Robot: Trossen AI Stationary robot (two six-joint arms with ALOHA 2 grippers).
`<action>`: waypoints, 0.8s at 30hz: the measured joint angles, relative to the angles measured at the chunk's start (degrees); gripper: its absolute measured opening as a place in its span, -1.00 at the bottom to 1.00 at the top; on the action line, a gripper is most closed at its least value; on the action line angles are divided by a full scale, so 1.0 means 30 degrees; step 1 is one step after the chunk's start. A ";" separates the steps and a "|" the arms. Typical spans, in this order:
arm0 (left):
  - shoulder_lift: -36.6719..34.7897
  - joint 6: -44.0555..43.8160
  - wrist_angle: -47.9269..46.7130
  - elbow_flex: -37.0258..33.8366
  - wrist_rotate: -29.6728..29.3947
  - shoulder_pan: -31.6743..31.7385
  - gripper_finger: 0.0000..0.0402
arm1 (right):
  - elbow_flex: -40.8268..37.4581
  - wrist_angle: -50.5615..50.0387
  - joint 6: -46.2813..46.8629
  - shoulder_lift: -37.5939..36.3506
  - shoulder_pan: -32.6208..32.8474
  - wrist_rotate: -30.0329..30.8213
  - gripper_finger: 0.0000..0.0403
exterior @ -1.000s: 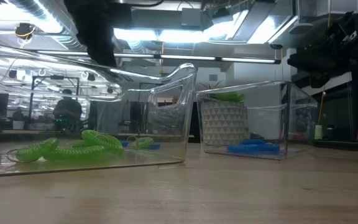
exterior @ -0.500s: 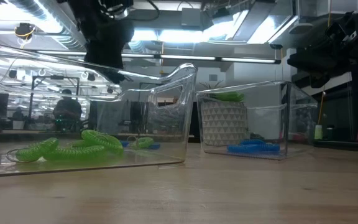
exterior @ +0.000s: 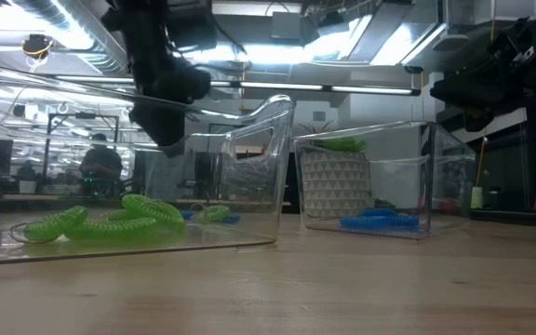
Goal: Sort spring keychains
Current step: Put the blue spring keychain into the top transparent bin
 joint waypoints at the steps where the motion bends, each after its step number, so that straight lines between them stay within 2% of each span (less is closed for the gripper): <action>1: 0.0263 -0.0012 0.0015 0.0000 0.0042 0.0000 -0.20 | 0.0003 0.0000 0.0000 -0.0001 0.0004 0.0000 -0.67; 8: 0.1293 -0.0015 0.0008 0.0000 0.0097 0.0000 -0.19 | -0.0004 0.0000 0.0000 -0.0001 -0.0003 0.0000 -0.67; 24: 0.1349 0.0689 0.1089 0.0007 0.0093 0.0031 -0.19 | 0.0003 0.0000 0.0000 0.0006 0.0001 0.0000 -0.67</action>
